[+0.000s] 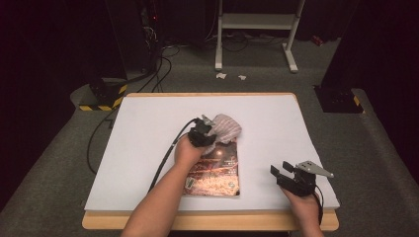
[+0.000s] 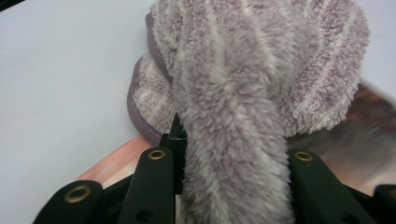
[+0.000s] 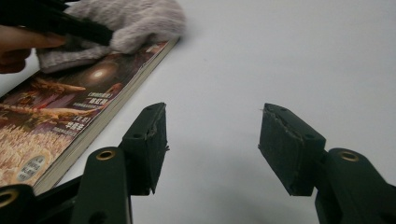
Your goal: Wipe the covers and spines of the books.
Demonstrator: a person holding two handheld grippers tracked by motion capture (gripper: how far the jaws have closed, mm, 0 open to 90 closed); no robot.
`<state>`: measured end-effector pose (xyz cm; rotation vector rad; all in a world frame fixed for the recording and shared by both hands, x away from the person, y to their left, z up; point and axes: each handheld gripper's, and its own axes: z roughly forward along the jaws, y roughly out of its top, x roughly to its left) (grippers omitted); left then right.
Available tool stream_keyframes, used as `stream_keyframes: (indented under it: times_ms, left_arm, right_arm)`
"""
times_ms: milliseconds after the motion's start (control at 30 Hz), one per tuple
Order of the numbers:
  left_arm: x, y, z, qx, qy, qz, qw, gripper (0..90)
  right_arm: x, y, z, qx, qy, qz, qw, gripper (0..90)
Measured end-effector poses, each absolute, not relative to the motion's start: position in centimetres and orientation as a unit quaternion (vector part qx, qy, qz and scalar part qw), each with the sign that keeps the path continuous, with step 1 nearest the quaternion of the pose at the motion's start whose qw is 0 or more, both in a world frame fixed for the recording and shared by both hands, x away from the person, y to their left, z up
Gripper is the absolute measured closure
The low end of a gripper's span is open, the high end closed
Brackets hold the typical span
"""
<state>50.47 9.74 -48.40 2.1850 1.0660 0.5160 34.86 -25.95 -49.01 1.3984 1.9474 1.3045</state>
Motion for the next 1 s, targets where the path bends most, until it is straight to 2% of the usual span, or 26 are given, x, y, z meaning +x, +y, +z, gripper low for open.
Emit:
stream_keyframes:
  times_ms: [33, 67, 200, 433, 567, 767, 833, 933, 1000]
  left_arm:
    - [50.5, 9.7, -48.4, 0.832, 0.406, 0.197, 0.322, 66.4]
    - [50.3, 11.8, -48.3, 0.827, 0.420, 0.199, 0.317, 66.4]
    - [50.2, 14.7, -48.4, 0.815, 0.443, 0.208, 0.310, 66.4]
    - [50.6, 14.7, -48.5, 0.807, 0.454, 0.214, 0.310, 66.2]
    - [51.1, 12.5, -48.6, 0.810, 0.447, 0.201, 0.323, 66.5]
    - [50.9, 5.1, -48.5, 0.836, 0.390, 0.181, 0.339, 66.5]
    - [50.7, 4.3, -48.5, 0.837, 0.386, 0.179, 0.344, 66.5]
    - [50.1, 0.9, -48.4, 0.850, 0.354, 0.179, 0.346, 66.3]
    - [50.2, 1.0, -48.4, 0.853, 0.348, 0.180, 0.344, 66.1]
  right_arm:
    - [34.9, -26.0, -49.0, 0.501, 0.698, 0.468, 0.205, 41.7]
    - [34.8, -25.8, -49.0, 0.501, 0.699, 0.467, 0.206, 41.7]
    - [34.9, -25.4, -49.0, 0.501, 0.702, 0.463, 0.206, 41.7]
    - [35.0, -24.9, -49.0, 0.500, 0.702, 0.464, 0.204, 41.7]
    - [35.0, -25.0, -49.1, 0.500, 0.703, 0.463, 0.204, 41.7]
    - [35.0, -24.9, -49.1, 0.497, 0.705, 0.461, 0.206, 41.7]
    - [35.0, -24.8, -49.2, 0.496, 0.707, 0.461, 0.205, 41.8]
    - [35.0, -24.8, -49.1, 0.496, 0.706, 0.463, 0.204, 41.7]
    - [34.9, -25.0, -49.1, 0.495, 0.706, 0.464, 0.205, 41.7]
